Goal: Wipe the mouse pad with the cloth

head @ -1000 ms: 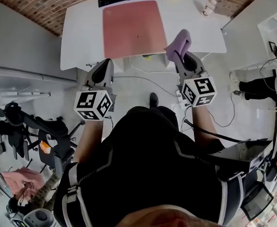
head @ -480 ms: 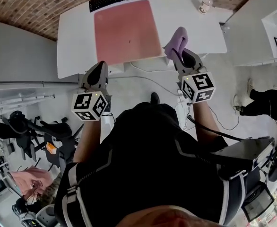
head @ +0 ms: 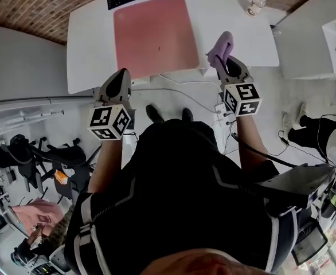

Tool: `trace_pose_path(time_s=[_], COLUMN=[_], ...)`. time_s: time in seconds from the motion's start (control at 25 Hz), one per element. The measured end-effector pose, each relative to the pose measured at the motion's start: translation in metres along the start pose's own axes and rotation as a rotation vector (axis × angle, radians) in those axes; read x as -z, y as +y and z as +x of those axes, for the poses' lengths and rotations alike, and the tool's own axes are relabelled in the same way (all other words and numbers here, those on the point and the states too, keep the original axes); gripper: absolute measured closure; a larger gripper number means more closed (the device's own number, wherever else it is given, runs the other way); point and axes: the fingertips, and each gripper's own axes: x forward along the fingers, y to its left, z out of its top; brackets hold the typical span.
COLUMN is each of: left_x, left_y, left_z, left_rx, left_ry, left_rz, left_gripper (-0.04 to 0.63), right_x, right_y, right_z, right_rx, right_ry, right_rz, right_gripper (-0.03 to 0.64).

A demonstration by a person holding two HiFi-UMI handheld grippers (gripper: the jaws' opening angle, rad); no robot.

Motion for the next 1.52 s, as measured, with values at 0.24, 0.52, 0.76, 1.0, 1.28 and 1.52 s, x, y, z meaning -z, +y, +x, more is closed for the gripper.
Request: trace_pose_path(time_s=[0.24, 0.52, 0.76, 1.0, 1.28, 1.52], left_x=[-0.004, 0.011, 0.042, 0.061, 0.074, 0.086], left_y=[0.033, 0.063, 0.093, 0.107, 0.126, 0.139], left_z=[0.006, 0.014, 0.024, 0.020, 0.016, 0.017], left_rx=[-0.006, -0.010, -0.064, -0.090, -0.126, -0.130], left_ry=[-0.017, -0.032, 0.015, 0.042, 0.044, 0.054], left_rz=[0.016, 0.015, -0.040, -0.087, -0.125, -0.138], left_gripper=[0.592, 0.594, 0.593, 0.594, 0.593, 0.594], right_x=[0.022, 0.053, 0.085, 0.121, 0.164, 0.179], right_y=[-0.013, -0.020, -0.028, -0.028, -0.017, 0.009], right_z=[0.022, 0.046, 0.064, 0.080, 0.104, 0.118], right_rx=[0.067, 0.102, 0.124, 0.134, 0.117, 0.074], right_ry=[0.064, 0.153, 0.261, 0.377, 0.490, 0.542], right_rz=[-0.029, -0.049, -0.129, -0.210, -0.236, -0.210], right_gripper=[0.561, 0.561, 0.561, 0.561, 0.561, 0.561])
